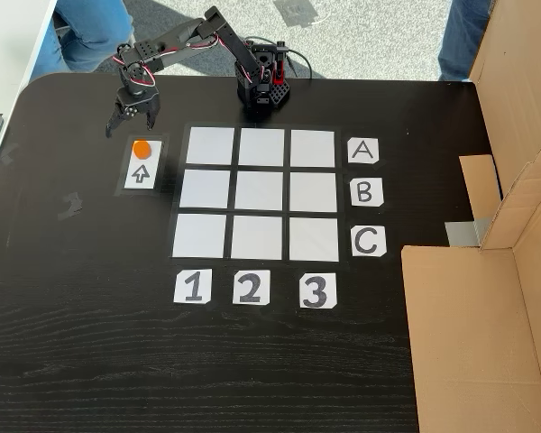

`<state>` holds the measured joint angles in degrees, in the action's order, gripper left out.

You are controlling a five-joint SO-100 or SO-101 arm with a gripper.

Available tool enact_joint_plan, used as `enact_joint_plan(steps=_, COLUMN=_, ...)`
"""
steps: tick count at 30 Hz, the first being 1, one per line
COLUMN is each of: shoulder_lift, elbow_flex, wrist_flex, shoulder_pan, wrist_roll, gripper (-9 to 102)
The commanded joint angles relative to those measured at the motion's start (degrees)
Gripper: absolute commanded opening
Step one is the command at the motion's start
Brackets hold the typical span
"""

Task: Pick up the round, orange token and place it in the grid on square A2.

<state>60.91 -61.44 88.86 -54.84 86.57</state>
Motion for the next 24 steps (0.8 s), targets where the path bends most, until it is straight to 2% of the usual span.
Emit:
enact_joint_plan(steps=1, shoulder_lift=-0.35, elbow_flex=0.0, wrist_flex=0.26, shoulder_pan=0.62, wrist_roll=0.18, gripper=45)
enact_joint_plan(steps=24, shoulder_lift=-7.65, elbow_flex=3.43, wrist_flex=-0.97, shoulder_pan=1.58, wrist_roll=-3.96, gripper=45)
